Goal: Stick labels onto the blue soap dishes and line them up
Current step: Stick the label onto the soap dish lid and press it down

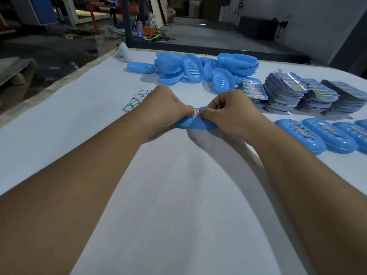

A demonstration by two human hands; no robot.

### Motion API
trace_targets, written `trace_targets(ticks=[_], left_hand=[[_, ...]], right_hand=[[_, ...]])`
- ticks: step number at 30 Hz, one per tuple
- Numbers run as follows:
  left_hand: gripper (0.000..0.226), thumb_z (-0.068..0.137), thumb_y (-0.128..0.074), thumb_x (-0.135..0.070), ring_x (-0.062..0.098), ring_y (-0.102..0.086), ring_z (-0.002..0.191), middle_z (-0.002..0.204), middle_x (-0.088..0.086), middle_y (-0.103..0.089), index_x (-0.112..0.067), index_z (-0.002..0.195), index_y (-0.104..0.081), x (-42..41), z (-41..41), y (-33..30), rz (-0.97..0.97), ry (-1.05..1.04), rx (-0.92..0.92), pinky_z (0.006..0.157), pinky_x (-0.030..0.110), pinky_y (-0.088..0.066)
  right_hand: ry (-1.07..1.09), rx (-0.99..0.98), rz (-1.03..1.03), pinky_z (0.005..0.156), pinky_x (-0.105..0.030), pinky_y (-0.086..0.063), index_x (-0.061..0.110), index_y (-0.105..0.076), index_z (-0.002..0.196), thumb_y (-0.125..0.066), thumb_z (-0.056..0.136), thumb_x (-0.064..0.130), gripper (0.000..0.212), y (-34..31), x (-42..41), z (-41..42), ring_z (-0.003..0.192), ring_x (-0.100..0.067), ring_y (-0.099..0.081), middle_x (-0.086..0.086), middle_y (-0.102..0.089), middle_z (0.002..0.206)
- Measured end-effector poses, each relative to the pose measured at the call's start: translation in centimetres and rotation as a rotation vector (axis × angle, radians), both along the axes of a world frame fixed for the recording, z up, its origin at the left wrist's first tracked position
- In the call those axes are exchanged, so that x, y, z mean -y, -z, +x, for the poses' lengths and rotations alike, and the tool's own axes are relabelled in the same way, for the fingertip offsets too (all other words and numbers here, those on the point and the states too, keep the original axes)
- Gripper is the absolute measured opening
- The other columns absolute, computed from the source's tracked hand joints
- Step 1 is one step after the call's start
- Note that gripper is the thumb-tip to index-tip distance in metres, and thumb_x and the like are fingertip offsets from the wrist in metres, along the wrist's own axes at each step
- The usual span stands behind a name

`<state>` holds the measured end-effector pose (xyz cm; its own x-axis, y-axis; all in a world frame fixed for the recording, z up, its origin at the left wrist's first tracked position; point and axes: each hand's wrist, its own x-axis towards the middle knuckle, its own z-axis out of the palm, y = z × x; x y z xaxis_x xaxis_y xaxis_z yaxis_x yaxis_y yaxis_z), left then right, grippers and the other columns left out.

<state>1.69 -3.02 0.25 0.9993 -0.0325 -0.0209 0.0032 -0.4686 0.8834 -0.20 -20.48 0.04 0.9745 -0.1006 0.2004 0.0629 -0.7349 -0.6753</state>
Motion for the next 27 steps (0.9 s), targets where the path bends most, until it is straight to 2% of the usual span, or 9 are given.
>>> trace_targets(ticks=[3, 7, 12, 15, 20, 23, 27], left_hand=[[0.030, 0.053, -0.084, -0.039, 0.025, -0.074, 0.088, 0.080, 0.011, -0.075, -0.014, 0.070, -0.079, 0.0, -0.1, 0.0, 0.044, -0.007, 0.028, 0.079, 0.049, -0.062], [0.029, 0.063, -0.084, -0.039, 0.027, -0.073, 0.087, 0.078, 0.011, -0.075, -0.012, 0.070, -0.078, 0.1, -0.3, 0.1, 0.131, -0.015, 0.102, 0.076, 0.050, -0.062], [0.029, 0.070, -0.082, -0.045, 0.015, -0.069, 0.075, 0.066, -0.001, -0.072, -0.016, 0.065, -0.076, 0.2, -0.5, 0.0, 0.259, -0.042, 0.187, 0.070, 0.036, -0.060], [0.031, 0.074, -0.079, -0.049, 0.010, -0.065, 0.075, 0.071, -0.005, -0.071, -0.020, 0.067, -0.074, 0.2, -0.3, -0.1, 0.325, -0.038, 0.223, 0.061, 0.027, -0.050], [0.035, 0.076, -0.076, -0.055, 0.004, -0.056, 0.069, 0.069, -0.011, -0.064, -0.024, 0.065, -0.065, 0.5, 0.2, 0.1, 0.466, -0.040, 0.332, 0.054, 0.021, -0.038], [0.034, 0.077, -0.073, -0.056, 0.005, -0.054, 0.068, 0.069, -0.010, -0.060, -0.025, 0.068, -0.063, 0.7, 0.3, 0.2, 0.570, -0.057, 0.408, 0.053, 0.023, -0.036], [0.030, 0.079, -0.068, -0.053, 0.016, -0.057, 0.075, 0.071, -0.009, -0.058, -0.025, 0.070, -0.062, 0.9, 0.1, 0.2, 0.641, -0.068, 0.472, 0.063, 0.029, -0.039]], right_hand=[[0.005, -0.007, 0.001, 0.048, -0.022, -0.034, 0.020, -0.069, 0.065, -0.081, 0.080, 0.041, 0.028, 0.0, 0.0, 0.0, 0.042, 0.000, -0.047, 0.016, -0.055, 0.045], [0.011, 0.009, -0.024, 0.048, -0.022, -0.034, 0.017, -0.072, 0.068, -0.080, 0.082, 0.040, 0.028, -0.1, -0.1, -0.1, 0.049, -0.006, -0.047, 0.012, -0.058, 0.053], [0.035, 0.040, -0.083, 0.048, -0.022, -0.033, 0.018, -0.069, 0.065, -0.079, 0.082, 0.042, 0.031, 0.0, -0.5, -0.2, 0.054, -0.006, -0.050, 0.010, -0.060, 0.056], [0.051, 0.053, -0.113, 0.049, -0.023, -0.033, 0.021, -0.065, 0.060, -0.079, 0.082, 0.043, 0.034, 0.0, -0.7, -0.2, 0.056, -0.006, -0.051, 0.011, -0.059, 0.056], [0.088, 0.113, -0.210, 0.051, -0.021, -0.035, 0.025, -0.059, 0.058, -0.076, 0.082, 0.046, 0.036, 0.0, -0.9, -0.2, 0.065, -0.008, -0.054, 0.012, -0.060, 0.062], [0.107, 0.133, -0.246, 0.052, -0.025, -0.036, 0.026, -0.057, 0.057, -0.076, 0.082, 0.047, 0.037, 0.0, -1.0, -0.2, 0.074, -0.016, -0.060, 0.010, -0.062, 0.065], [0.119, 0.140, -0.259, 0.061, -0.028, -0.038, 0.025, -0.060, 0.059, -0.075, 0.082, 0.046, 0.035, -0.2, -1.1, -0.3, 0.079, -0.019, -0.063, 0.005, -0.067, 0.069]])
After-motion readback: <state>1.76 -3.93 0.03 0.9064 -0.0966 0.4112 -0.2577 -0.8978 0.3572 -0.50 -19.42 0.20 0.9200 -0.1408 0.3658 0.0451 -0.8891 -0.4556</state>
